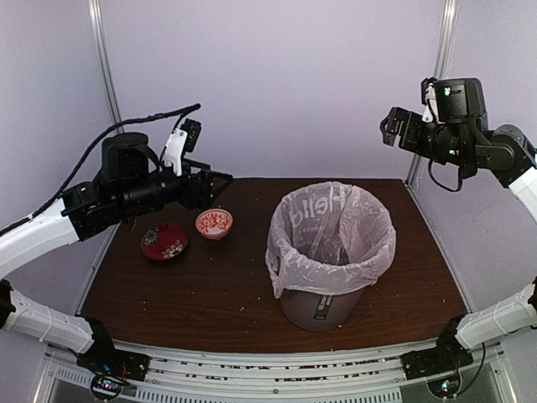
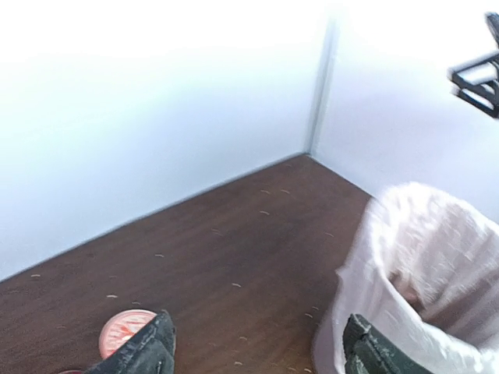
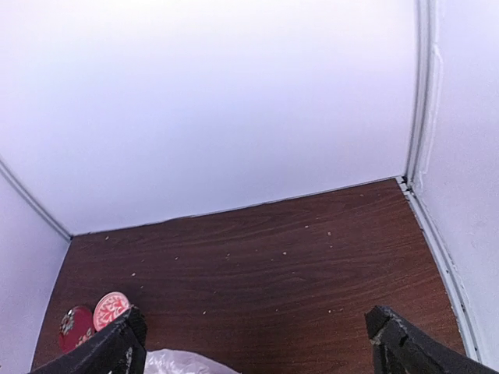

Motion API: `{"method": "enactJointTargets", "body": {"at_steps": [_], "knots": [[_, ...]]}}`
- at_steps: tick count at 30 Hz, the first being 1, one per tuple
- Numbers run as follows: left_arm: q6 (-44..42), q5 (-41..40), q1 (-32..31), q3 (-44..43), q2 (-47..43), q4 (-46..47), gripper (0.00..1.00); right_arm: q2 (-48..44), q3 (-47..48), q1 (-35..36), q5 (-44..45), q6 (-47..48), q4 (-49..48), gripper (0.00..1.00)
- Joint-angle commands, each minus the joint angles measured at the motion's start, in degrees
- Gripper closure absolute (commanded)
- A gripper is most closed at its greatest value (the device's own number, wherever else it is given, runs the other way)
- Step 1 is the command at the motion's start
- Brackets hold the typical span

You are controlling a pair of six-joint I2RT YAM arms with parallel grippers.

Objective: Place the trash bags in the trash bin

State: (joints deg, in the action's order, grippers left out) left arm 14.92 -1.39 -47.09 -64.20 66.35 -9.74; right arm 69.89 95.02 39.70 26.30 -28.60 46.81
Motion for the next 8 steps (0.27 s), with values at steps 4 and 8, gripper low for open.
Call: {"method": "enactJointTargets", "body": {"at_steps": [4,8], "knots": [[-6.2,-26.6,0.3,-17.6,6.6,-14.7,0.24,-0.4,-5.7,-0.3,10.6,-4.4,-1.1,0.0],[-6.2,-26.8,0.3,-17.5,6.3,-14.2,0.24,-1.9,-10.3,-0.4,8.2,-4.1,-4.9,0.0]]}}
